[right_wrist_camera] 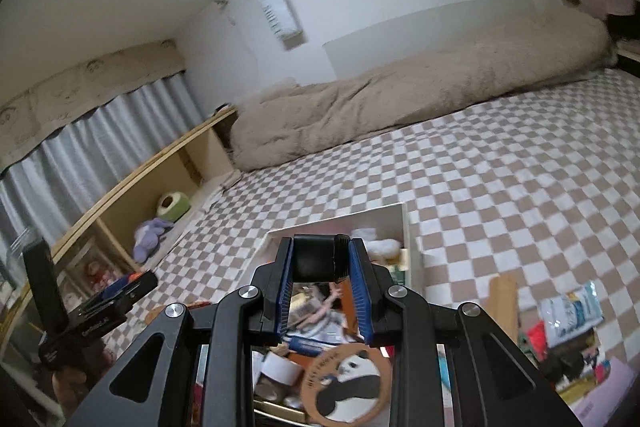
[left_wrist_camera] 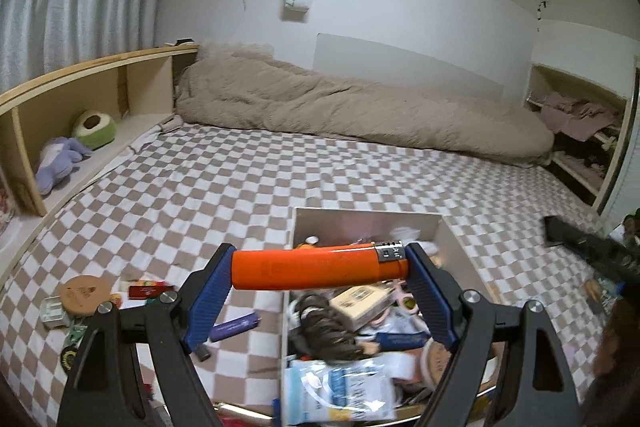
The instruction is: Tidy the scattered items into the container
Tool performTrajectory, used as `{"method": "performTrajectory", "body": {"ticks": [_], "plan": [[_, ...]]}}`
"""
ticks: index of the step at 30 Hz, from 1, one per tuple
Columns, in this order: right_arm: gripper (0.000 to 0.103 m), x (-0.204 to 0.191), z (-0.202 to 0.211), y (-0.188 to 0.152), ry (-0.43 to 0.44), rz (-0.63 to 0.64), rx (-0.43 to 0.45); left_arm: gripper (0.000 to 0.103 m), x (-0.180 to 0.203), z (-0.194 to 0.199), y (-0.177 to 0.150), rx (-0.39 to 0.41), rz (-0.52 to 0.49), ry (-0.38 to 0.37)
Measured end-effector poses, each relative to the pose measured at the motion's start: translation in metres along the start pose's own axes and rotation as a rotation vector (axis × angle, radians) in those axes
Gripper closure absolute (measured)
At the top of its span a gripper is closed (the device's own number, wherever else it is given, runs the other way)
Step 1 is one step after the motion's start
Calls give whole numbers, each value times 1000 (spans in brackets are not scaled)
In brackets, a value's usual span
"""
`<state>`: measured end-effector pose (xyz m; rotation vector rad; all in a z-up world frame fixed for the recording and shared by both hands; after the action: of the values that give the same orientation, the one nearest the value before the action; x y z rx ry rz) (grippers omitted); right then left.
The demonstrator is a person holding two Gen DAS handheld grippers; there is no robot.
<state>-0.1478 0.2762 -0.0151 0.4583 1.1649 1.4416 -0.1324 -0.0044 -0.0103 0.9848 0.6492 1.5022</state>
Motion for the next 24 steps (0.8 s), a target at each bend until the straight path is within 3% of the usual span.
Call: {"method": "performTrajectory", "body": {"ticks": [3,11,17,18,19,20,21,24], "plan": [[76,-9,-22,-5,22,7,-59,19,5,-4,-1,-5,-5,-23],[76,-20,-76,-58,40,3,-284,19,9,-26,-23,-70,-22,-55],[74,-8,-99,-78,118,-134,-353,19,11,-37,-33,-110,-10,-79],[62,-6,-100,-79,120,-150,-352,19,11,-37,-34,-112,-11,-78],[38,-3,-99,-78,117,-167,-348,19,11,-39,-35,-115,-11,-77],[27,1,-97,-78,111,-181,-338,19,11,-40,-36,-117,-9,-76],[23,2,-95,-76,111,-189,-324,19,10,-42,-36,-122,-7,-75],[23,5,-87,-69,117,-196,-291,19,11,-46,-39,-135,-8,-76]]}}
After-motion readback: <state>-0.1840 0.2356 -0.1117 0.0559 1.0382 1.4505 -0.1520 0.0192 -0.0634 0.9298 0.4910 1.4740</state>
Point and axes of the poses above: each gripper's, at about its wrist camera, not at the fingertips, and z roughly against the way its jaws point, x to its right, y to its top, the point moved 3 cm from there along -z, roughly the way its jaws point, and after that the axes turned 6 degrees about z, right-handed, at the moved point
